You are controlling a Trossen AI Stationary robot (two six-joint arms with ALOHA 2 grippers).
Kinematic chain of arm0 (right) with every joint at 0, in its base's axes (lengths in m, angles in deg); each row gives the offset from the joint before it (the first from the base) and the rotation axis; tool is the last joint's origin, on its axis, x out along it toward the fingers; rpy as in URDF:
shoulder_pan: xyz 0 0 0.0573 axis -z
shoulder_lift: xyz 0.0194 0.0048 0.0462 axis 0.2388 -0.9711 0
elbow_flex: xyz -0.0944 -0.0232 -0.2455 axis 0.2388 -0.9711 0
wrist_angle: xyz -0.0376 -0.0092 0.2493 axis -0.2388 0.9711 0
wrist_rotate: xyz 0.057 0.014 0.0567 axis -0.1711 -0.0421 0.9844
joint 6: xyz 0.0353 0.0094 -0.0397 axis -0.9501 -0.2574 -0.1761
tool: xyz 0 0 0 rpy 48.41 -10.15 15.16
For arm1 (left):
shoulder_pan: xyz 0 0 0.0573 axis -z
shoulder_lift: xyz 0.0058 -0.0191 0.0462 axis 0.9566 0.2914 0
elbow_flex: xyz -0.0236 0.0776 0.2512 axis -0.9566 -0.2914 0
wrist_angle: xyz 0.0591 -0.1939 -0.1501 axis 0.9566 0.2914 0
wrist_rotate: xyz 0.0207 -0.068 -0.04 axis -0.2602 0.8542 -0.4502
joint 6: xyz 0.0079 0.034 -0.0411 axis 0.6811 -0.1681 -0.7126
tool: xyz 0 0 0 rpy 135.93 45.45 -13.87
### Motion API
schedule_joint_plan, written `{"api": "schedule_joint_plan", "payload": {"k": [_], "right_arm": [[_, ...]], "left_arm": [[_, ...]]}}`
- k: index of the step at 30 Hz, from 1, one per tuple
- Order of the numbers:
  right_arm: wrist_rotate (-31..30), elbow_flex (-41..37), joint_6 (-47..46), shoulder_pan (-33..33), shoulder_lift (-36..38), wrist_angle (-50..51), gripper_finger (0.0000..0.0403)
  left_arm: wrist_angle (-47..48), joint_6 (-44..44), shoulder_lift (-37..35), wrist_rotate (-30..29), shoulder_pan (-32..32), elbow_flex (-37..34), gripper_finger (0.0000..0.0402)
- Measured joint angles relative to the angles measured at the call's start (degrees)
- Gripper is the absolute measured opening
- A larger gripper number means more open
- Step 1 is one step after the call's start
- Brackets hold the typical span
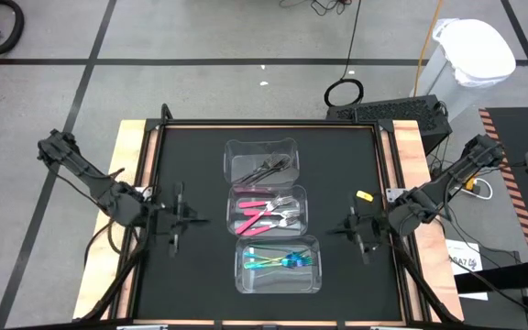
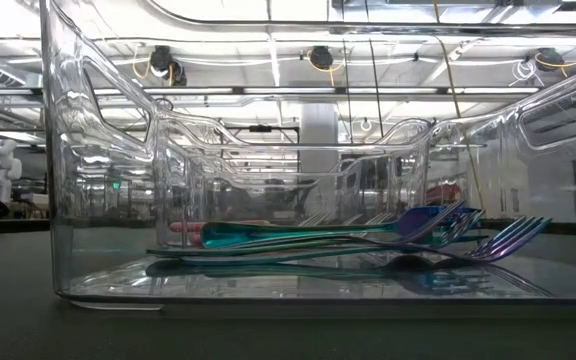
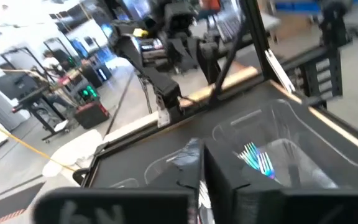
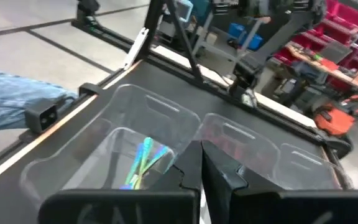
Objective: Sort silverware by color (type)
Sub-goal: Return to Home Position
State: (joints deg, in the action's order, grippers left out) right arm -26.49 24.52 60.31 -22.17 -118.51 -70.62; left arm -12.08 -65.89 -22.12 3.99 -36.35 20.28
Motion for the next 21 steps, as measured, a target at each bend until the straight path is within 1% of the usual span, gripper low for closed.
{"api": "schedule_joint_plan", "payload": {"k": [1, 3, 7, 10, 14, 21], "right_arm": [[-0.01, 0.0, 0.02, 0.24, -0.08, 0.31, 0.0002], [-0.08, 0.0, -0.17, 0.91, -0.42, 0.63, 0.0002], [-0.07, 0.0, -0.22, 2.15, -0.93, 0.72, 0.0002], [0.56, -0.02, -0.29, 2.65, -1.24, 0.69, 0.0002], [4.56, -2.35, -0.79, 3.15, -1.26, -0.26, 0.0002], [4.46, -6.72, -1.97, 4.96, 0.49, -2.61, 0.0002]], "left_arm": [[-2.49, 0.12, -1.82, 0.0, 0.0, -2.52, 0.0013], [-6.97, 0.32, -5.29, -0.11, 0.0, -7.3, 0.0005], [-13.78, 0.2, -11.93, -0.48, 0.0, -14.74, 0.0007], [-16.61, -0.18, -15.9, -0.06, 0.0, -18.81, 0.0007], [-17.86, -0.44, -20.06, 1.22, 0.0, -22.99, 0.0007], [-18.71, -1.65, -24.5, 1.53, 0.0, -28.03, 0.0008]]}}
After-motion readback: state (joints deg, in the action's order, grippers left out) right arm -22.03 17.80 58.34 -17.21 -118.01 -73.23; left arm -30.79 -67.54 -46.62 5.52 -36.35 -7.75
